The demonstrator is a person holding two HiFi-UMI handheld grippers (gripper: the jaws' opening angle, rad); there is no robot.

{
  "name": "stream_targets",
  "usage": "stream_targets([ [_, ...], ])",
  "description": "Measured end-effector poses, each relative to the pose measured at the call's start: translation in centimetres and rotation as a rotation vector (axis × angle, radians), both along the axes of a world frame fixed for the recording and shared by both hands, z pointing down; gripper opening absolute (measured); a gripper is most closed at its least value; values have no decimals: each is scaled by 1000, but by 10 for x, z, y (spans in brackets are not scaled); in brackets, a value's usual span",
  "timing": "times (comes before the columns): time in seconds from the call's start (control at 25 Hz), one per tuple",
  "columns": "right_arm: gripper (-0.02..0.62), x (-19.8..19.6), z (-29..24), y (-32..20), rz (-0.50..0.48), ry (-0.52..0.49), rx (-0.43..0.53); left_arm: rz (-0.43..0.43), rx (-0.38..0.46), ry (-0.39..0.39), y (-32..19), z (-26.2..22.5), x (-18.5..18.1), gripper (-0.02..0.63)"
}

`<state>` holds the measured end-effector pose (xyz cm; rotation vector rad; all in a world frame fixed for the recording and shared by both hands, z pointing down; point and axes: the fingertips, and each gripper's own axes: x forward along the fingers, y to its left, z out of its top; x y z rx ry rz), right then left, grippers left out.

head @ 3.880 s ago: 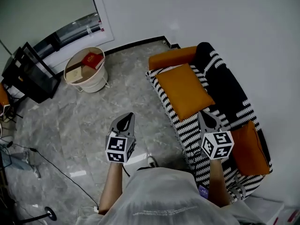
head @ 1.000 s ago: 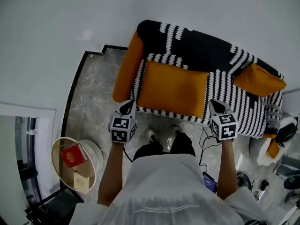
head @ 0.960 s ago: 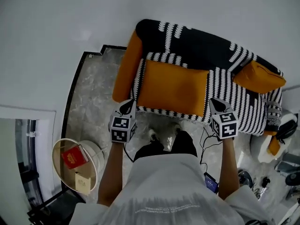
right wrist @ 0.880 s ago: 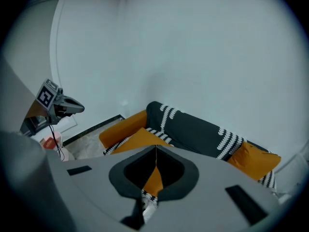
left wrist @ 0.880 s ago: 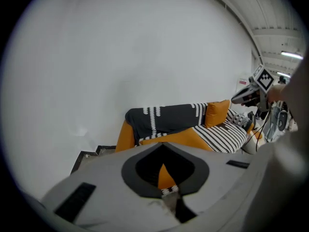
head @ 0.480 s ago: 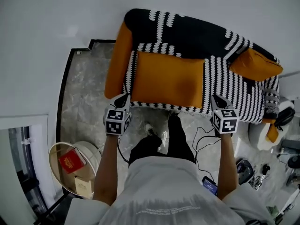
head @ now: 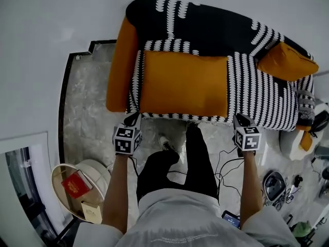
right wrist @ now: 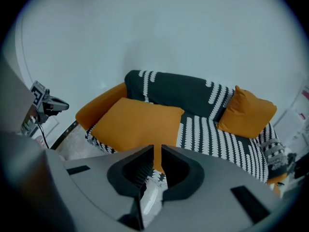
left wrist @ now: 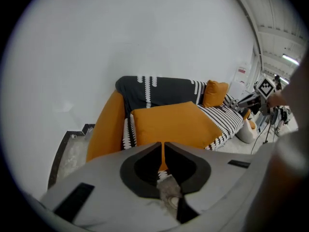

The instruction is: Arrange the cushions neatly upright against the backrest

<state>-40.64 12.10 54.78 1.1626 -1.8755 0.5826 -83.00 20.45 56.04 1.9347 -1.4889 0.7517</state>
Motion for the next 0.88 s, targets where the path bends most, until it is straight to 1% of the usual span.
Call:
stream_targets([
  [0.16, 47, 5, 50, 10, -2, -1, -61, -1, -50, -16, 5, 44, 0, 40],
  [0.2, 53, 7, 61, 11, -2, 0, -73, -1, -61, -20, 5, 54, 0, 52],
  [0.28, 65, 10, 83, 9, -2, 5, -92, -4, -81, -27, 2, 73, -3, 64],
  [0.4, 77, 15, 117, 5, 1, 5, -115, -9, -113, -44, -1, 104, -11, 64],
  [0.48, 77, 18, 139, 5, 6, 5, -131, -9, -136, -49, 1, 126, -15, 74],
  [0.56, 82, 22, 159, 6, 10, 16, -146, -6, -168, -46, 6, 146, -19, 82],
  [0.64, 102, 26, 175, 6, 23, 27, -156, 5, -200, -50, 10, 164, -22, 111],
  [0.8, 133, 36, 203, 3, 25, 60, -188, 1, -238, -67, 8, 191, -26, 124],
  [0.88, 133, 44, 218, 4, 23, 95, -213, 11, -255, -91, 7, 202, -26, 130],
])
